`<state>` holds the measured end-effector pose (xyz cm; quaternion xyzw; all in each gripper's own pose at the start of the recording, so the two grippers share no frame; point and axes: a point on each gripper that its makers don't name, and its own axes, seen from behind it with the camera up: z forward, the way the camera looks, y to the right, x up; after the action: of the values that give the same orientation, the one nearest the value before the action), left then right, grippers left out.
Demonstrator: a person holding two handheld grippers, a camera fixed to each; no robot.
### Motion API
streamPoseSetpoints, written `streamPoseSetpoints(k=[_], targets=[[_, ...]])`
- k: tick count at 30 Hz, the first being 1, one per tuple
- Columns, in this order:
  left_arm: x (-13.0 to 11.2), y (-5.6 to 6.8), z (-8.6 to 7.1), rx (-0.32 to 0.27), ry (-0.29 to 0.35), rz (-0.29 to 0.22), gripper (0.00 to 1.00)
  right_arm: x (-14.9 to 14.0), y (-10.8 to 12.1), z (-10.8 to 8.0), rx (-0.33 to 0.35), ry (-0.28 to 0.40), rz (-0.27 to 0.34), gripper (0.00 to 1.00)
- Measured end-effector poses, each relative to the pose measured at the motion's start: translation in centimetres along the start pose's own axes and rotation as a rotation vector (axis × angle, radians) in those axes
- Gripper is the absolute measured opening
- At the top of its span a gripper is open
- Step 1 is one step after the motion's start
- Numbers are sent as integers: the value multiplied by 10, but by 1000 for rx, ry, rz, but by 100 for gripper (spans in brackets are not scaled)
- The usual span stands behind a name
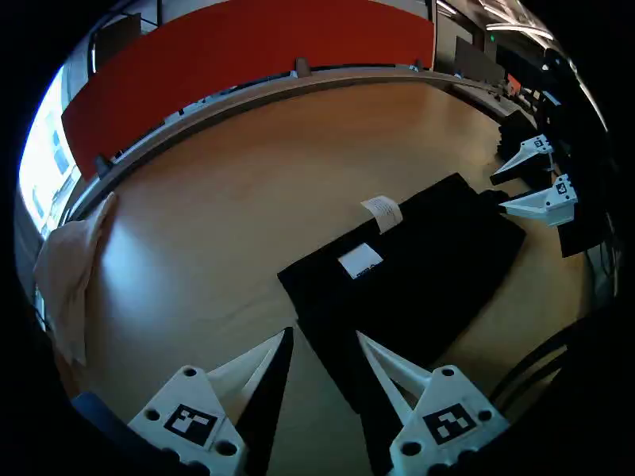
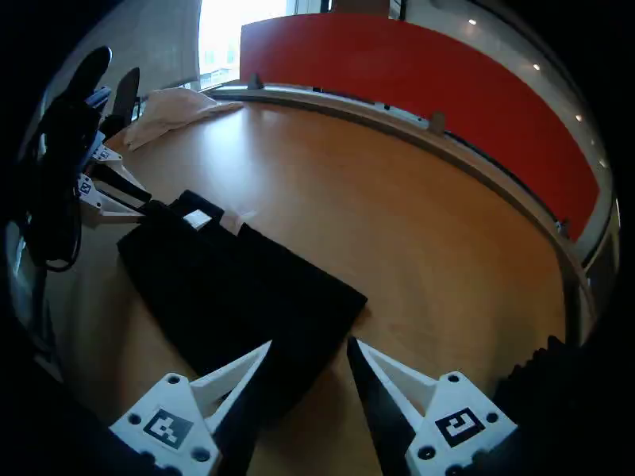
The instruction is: Fold towel
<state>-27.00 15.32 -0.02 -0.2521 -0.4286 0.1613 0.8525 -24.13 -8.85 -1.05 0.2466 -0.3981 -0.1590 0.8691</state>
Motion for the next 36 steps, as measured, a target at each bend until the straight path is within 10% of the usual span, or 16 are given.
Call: streamPoseSetpoints(k=[12, 25, 36], targets=[[4, -18, 10, 62, -5, 48, 64, 7, 20, 7, -61, 4, -7, 93], [24, -41, 7, 112, 25, 35, 93, 22, 43, 11, -125, 31, 4, 94], [30, -44, -1, 113, 44, 1, 97, 26, 44, 5, -127, 40, 1, 94]])
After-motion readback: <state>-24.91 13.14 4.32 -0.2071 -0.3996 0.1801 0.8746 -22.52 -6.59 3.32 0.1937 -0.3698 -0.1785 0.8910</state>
